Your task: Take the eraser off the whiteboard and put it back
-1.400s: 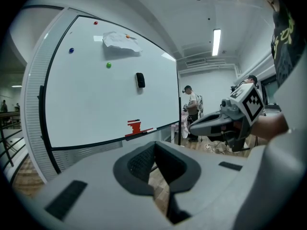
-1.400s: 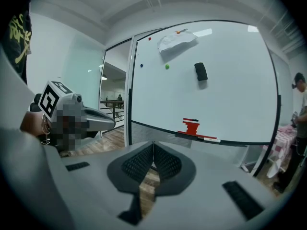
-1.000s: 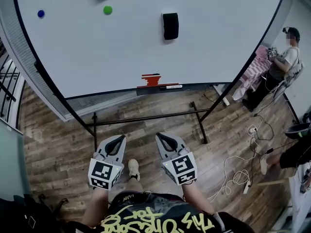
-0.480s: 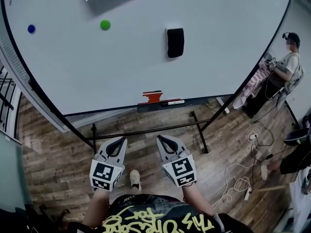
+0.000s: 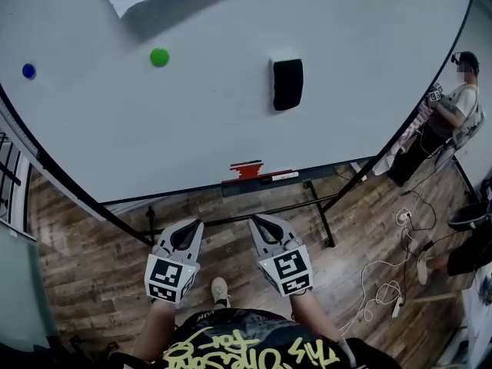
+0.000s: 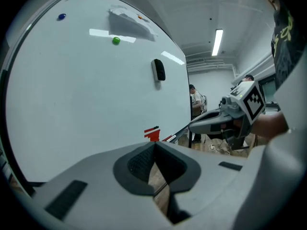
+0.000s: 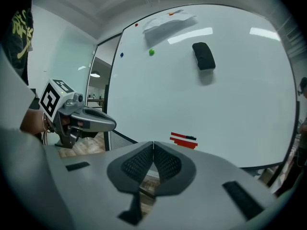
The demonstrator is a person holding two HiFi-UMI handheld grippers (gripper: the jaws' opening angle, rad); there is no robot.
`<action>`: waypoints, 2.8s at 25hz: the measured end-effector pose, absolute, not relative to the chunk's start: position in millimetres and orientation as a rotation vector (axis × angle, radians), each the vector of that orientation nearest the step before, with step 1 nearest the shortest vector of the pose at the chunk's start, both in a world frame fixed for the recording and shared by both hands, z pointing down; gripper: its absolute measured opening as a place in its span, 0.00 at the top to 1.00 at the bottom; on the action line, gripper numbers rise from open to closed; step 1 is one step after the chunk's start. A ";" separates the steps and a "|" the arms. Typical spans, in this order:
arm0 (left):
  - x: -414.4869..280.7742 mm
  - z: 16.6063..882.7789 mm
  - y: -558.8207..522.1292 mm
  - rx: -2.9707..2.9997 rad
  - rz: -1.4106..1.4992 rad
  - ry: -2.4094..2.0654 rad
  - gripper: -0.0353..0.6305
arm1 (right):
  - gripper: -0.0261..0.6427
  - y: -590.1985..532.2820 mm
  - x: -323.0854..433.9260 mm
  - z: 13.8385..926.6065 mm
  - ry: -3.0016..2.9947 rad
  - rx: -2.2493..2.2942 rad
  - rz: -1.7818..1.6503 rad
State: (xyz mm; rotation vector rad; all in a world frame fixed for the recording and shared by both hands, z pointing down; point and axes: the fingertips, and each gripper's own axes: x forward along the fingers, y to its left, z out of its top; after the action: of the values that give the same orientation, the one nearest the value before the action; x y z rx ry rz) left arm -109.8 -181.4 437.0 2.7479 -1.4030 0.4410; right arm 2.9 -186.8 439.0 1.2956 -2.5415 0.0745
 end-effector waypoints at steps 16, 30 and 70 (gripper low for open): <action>-121.3 440.4 -226.7 2.787 0.478 -1.300 0.94 | 0.95 -232.0 -19.3 444.4 -2.528 1.332 0.135; -114.8 432.8 -228.7 2.768 0.443 -1.335 0.94 | 0.95 -231.6 -17.8 431.9 -2.567 1.283 0.078; -98.0 424.8 -222.9 2.752 0.409 -1.376 0.94 | 0.69 -272.5 49.7 310.9 -2.584 1.499 -0.284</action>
State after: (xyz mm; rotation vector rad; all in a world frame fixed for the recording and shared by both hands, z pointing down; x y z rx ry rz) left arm -98.0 -222.9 424.8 2.7519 -1.3762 0.4087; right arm 49.7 -272.5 310.9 1.4986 -2.5836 -0.2838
